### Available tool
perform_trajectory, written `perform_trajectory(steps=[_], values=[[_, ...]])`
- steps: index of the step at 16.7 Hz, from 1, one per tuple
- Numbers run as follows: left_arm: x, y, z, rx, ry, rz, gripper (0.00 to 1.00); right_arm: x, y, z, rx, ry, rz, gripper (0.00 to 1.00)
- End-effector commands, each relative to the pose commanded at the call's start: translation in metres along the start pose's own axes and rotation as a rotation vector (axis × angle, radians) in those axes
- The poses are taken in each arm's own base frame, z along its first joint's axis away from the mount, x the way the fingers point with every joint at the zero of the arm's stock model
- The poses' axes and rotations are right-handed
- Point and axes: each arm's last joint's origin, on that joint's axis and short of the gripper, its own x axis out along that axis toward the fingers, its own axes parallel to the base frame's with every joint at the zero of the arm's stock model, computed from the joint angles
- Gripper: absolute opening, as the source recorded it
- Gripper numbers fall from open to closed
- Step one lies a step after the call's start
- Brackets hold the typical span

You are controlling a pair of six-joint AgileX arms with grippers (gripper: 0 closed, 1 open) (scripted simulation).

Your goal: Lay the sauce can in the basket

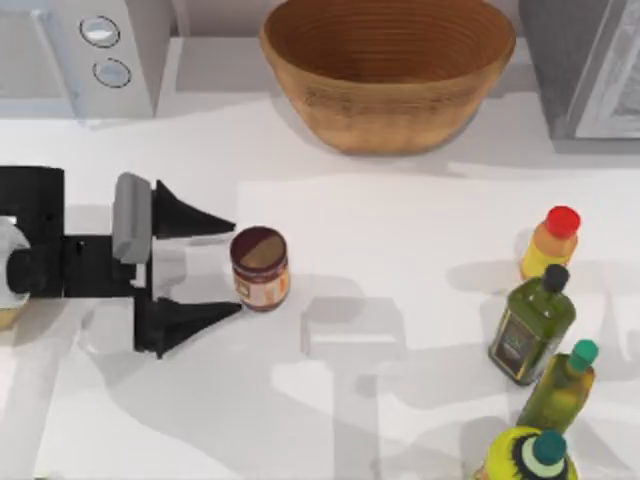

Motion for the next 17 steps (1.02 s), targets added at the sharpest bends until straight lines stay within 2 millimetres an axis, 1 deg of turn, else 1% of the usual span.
perform_trajectory(steps=[9,11,15,17], values=[[0.048,0.001,-0.001,-0.001,0.000,0.001,1.00,0.000,0.000,0.000,0.000,0.000,0.000,1.00],[0.054,0.000,-0.001,-0.001,-0.001,0.001,1.00,0.000,0.000,0.000,0.000,0.000,0.000,1.00],[0.055,0.000,-0.001,-0.001,-0.001,0.001,1.00,0.000,0.000,0.000,0.000,0.000,0.000,1.00],[0.055,0.000,-0.001,-0.001,-0.001,0.001,0.85,0.000,0.000,0.000,0.000,0.000,0.000,1.00]])
